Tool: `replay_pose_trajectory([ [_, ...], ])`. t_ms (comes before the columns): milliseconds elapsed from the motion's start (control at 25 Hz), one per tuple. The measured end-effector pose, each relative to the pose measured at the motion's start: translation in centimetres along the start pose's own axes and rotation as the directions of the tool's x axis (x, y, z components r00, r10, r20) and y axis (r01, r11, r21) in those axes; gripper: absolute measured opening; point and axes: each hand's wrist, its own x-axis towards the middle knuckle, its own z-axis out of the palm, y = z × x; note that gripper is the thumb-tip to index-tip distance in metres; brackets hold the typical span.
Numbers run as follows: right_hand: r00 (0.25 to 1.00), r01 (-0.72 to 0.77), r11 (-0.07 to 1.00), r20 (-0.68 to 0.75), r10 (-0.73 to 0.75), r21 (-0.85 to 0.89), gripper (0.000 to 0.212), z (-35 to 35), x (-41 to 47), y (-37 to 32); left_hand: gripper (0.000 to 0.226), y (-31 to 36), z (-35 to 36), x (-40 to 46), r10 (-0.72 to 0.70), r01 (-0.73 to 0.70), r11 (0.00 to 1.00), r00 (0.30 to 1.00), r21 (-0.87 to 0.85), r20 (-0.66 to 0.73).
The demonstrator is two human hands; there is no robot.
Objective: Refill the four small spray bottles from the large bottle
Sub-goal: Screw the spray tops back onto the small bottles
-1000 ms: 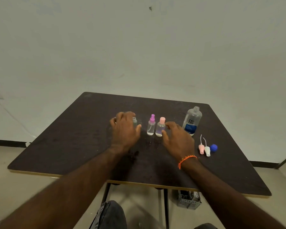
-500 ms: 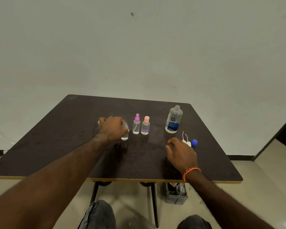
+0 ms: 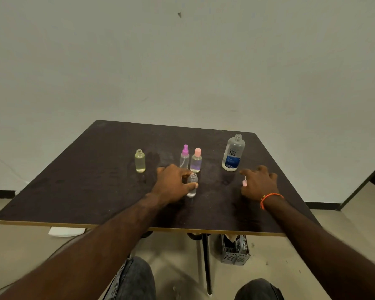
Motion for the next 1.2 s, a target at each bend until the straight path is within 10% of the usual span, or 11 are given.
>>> replay_pose_trajectory([
  [440,0.994,0.03,0.99,-0.099,-0.044,-0.137,0.04,0.1,0.5,-0.8,0.041,-0.4,0.2,-0.8,0.035,-0.037,0.998,0.998,-0.05,-0.053],
  [800,0.917,0.319,0.617,-0.399,-0.009,0.719,0.036,-6.9,-3.8,-6.8,0.046,-0.5,1.0,-1.3,-0.033,0.022,0.986,0.997,-0.166,-0.065],
  [1200,0.791,0.534,0.673,-0.584,-0.184,0.511,0.031,-4.9,-2.5,-11.3,0.056,-1.1,1.8,-1.1,-0.054,0.047,0.989,0.997,-0.137,-0.052],
])
